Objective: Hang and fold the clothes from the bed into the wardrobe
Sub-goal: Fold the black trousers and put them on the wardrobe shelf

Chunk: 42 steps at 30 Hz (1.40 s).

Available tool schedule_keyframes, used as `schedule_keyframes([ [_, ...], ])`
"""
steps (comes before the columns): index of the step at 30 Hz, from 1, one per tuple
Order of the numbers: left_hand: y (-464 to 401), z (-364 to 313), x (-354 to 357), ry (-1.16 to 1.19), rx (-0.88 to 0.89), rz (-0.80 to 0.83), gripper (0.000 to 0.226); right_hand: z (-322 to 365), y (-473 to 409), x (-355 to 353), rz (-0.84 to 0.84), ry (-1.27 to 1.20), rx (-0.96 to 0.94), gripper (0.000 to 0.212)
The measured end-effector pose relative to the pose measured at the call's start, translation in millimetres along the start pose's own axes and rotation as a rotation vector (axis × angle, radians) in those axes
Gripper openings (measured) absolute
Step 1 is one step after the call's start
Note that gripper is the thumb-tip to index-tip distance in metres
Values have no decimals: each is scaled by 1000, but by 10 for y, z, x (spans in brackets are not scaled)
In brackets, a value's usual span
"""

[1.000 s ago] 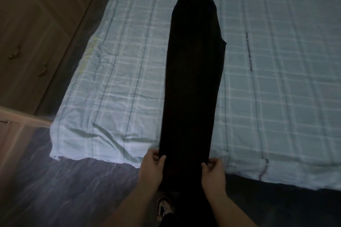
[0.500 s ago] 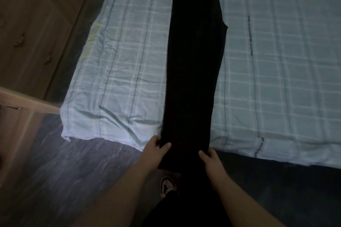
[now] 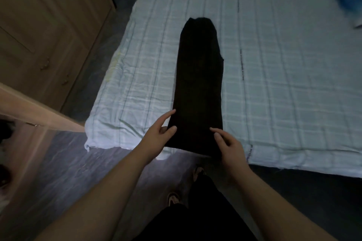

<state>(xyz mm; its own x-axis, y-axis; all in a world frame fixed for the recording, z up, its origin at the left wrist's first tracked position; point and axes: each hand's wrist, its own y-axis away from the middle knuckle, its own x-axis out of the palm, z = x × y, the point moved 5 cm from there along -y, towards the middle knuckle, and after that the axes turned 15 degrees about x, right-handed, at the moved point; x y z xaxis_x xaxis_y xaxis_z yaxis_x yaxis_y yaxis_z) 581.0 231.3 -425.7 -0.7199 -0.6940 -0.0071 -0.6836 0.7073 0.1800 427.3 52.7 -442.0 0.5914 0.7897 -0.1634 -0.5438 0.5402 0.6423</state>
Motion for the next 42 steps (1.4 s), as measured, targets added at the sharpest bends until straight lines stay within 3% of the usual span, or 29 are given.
schedule_keyframes([
  [3, 57, -558, 39, 40, 51, -9, 24, 510, 266, -91, -34, 22, -146, 23],
  [6, 100, -1019, 28, -118, 191, -108, 17, 844, 497, -143, -37, -7, -224, 28],
  [10, 250, -1422, -74, 42, 207, -92, 30, 1153, 795, -298, 177, -203, -263, 43],
  [12, 349, -1600, -141, 18, 250, -1, 40, 1266, 962, -359, 236, -148, -343, 63],
  [15, 472, -1883, -182, -173, 395, 118, 65, 1443, 1251, -412, 108, 44, -560, 59],
  [18, 498, -2129, -176, -315, 519, 107, 47, 1594, 1397, -429, -68, 137, -657, 45],
  [22, 291, -2240, -257, -444, 562, -12, 41, 1848, 1334, -459, -177, 149, -668, 31],
  [25, 33, -2249, -350, -539, 600, -44, 36, 2020, 1133, -497, -230, 228, -702, 32],
  [31, -652, -2283, -272, -244, 480, 0, 36, 2338, 533, -428, -38, 80, -559, 25],
  [36, -1621, -2294, -334, -200, 436, -112, 28, 2769, -312, -481, -12, -49, -448, 34],
  [42, -2870, -2101, -373, -186, 355, -212, 21, 3299, -1538, -486, -28, -5, -359, 21],
])
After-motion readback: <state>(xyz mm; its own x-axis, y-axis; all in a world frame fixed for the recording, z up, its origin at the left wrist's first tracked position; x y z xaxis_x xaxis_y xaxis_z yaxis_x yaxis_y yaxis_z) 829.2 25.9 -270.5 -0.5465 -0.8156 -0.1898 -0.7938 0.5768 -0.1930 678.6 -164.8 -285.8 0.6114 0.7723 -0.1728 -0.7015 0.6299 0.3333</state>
